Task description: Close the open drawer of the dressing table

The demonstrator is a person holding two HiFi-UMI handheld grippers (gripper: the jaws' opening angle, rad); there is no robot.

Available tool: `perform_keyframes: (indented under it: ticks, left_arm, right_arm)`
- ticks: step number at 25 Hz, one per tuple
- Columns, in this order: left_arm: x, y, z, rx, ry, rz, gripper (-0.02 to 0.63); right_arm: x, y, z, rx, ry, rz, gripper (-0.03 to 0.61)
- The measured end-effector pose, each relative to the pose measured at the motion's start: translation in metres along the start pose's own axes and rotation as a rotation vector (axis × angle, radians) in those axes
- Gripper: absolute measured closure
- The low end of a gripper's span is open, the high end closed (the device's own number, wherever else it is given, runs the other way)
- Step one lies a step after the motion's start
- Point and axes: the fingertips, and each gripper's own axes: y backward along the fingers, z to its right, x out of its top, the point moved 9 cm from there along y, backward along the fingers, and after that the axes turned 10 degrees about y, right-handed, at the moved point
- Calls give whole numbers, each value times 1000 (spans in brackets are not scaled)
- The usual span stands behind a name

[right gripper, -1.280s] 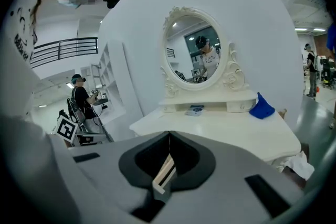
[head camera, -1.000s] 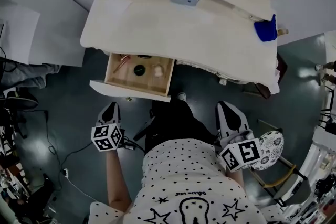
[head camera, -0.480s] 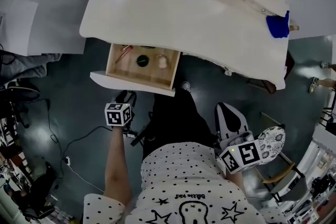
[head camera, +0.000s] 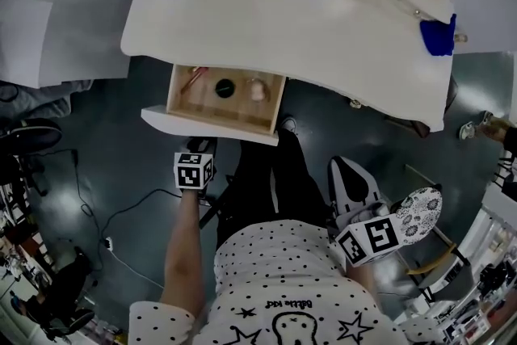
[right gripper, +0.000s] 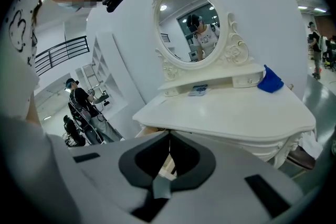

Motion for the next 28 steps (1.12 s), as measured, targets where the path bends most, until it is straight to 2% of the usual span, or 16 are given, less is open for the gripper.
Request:
perform_keyframes:
  ticks: [12,18,28]
  left_arm:
    - [34,-15,1,0,-6,12,478]
    - [46,-21,6,32,-12,34,478]
    - [68,-31,7,25,-27,42,479]
  right_arm:
    - [13,-21,-15,-31,-7,11,569]
    - [18,-23,-12,-48,-8,10,569]
    - [24,-26,-7,-81,-13,19,569]
